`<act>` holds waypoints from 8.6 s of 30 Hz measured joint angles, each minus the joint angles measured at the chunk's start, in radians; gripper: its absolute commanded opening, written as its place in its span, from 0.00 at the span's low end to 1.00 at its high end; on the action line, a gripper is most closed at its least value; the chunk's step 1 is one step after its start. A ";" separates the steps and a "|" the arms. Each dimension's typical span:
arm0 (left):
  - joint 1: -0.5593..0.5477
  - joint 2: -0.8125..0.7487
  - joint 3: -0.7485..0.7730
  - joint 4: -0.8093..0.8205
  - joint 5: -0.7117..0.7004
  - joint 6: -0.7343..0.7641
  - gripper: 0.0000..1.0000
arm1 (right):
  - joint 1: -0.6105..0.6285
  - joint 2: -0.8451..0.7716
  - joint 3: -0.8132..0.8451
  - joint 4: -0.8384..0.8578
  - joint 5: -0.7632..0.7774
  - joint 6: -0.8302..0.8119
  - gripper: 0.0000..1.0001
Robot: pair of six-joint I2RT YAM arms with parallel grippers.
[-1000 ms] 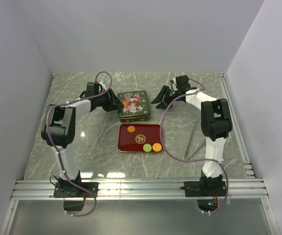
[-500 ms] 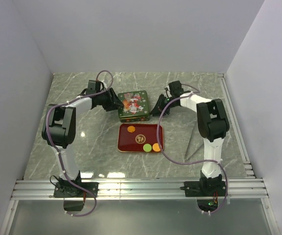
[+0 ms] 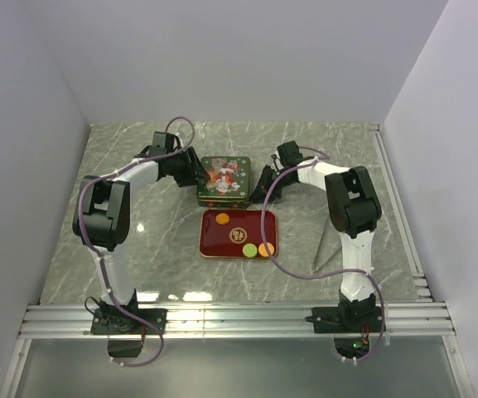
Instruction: Pack the cookies
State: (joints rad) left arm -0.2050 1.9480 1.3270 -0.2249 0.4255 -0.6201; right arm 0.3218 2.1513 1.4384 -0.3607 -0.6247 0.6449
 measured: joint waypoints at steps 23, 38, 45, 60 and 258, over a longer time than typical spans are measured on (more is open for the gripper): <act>-0.081 0.013 0.104 -0.146 -0.124 0.090 0.85 | -0.002 0.034 0.062 -0.030 0.008 -0.003 0.27; -0.140 0.067 0.241 -0.327 -0.272 0.103 0.90 | -0.002 0.051 0.099 -0.040 0.008 -0.003 0.27; -0.148 0.079 0.267 -0.360 -0.293 0.101 0.91 | -0.002 0.051 0.100 -0.053 0.018 -0.016 0.27; -0.153 0.079 0.267 -0.365 -0.300 0.101 0.91 | -0.086 0.017 0.135 -0.160 0.133 -0.062 0.28; 0.172 -0.477 -1.085 1.397 -0.657 0.468 1.00 | -0.311 -0.843 -1.232 1.362 0.660 -0.597 1.00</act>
State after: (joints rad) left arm -0.0330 1.4708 0.2420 1.1721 -0.2317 -0.1524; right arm 0.0113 1.3079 0.2062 1.0012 0.0349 0.0483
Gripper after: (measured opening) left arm 0.995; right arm 0.996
